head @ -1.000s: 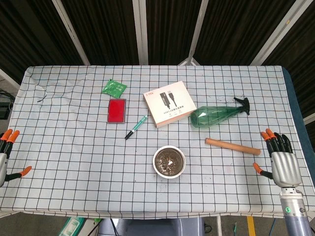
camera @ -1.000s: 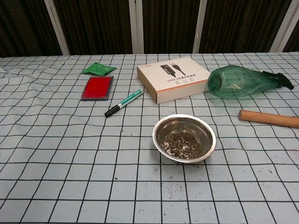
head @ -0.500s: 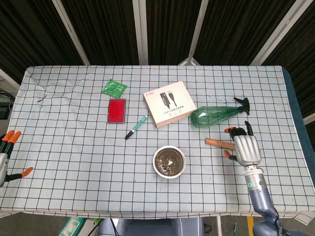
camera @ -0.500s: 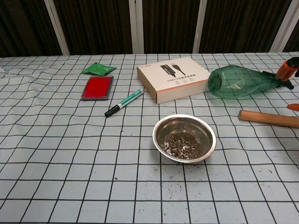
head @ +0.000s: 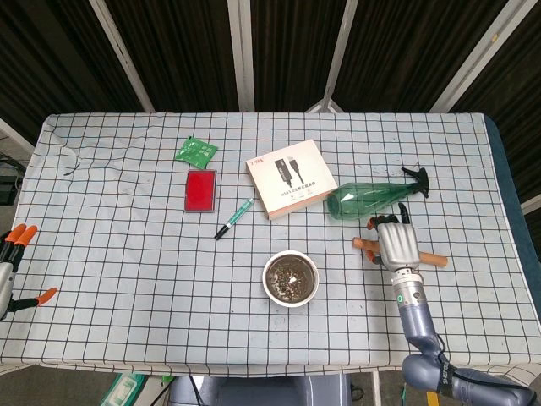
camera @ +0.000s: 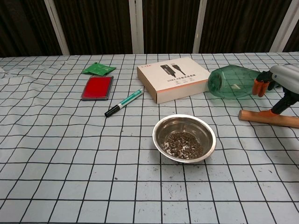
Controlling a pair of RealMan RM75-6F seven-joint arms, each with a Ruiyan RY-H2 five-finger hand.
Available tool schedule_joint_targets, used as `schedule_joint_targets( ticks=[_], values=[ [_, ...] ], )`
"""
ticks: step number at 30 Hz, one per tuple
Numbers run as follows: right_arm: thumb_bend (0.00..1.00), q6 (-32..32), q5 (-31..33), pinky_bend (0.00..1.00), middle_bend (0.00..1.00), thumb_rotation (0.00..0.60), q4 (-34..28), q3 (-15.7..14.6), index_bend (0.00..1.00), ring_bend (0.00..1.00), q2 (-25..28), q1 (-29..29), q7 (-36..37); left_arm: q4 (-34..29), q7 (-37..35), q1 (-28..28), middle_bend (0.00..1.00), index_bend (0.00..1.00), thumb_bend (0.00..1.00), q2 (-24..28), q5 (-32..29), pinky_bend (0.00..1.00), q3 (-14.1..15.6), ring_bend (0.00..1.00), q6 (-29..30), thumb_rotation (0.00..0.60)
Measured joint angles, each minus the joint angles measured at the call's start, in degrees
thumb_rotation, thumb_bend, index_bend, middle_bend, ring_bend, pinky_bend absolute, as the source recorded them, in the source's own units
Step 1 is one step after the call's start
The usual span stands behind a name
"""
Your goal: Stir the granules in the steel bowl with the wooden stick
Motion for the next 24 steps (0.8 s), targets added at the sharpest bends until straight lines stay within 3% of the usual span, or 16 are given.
schedule_joint_targets(
  ticks=[20,24],
  values=[
    [0.25,-1.5,3.0,0.0,0.42,0.6,4.5,-0.6,0.43,0.32,-3.8,2.3,-0.9,-0.2,-0.2,-0.1,0.0,0.0,0.02,0.2,0.0,0.0,0.2,0.0,-0.3,0.6],
    [0.29,-1.9,3.8,0.0,0.42,0.6,5.2,-0.8,0.43,0.32,-4.0,2.5,-1.0,-0.2,-0.3,-0.2,0.0,0.0,0.02,0.2,0.0,0.0,0.2,0.0,-0.5,0.6]
  ],
)
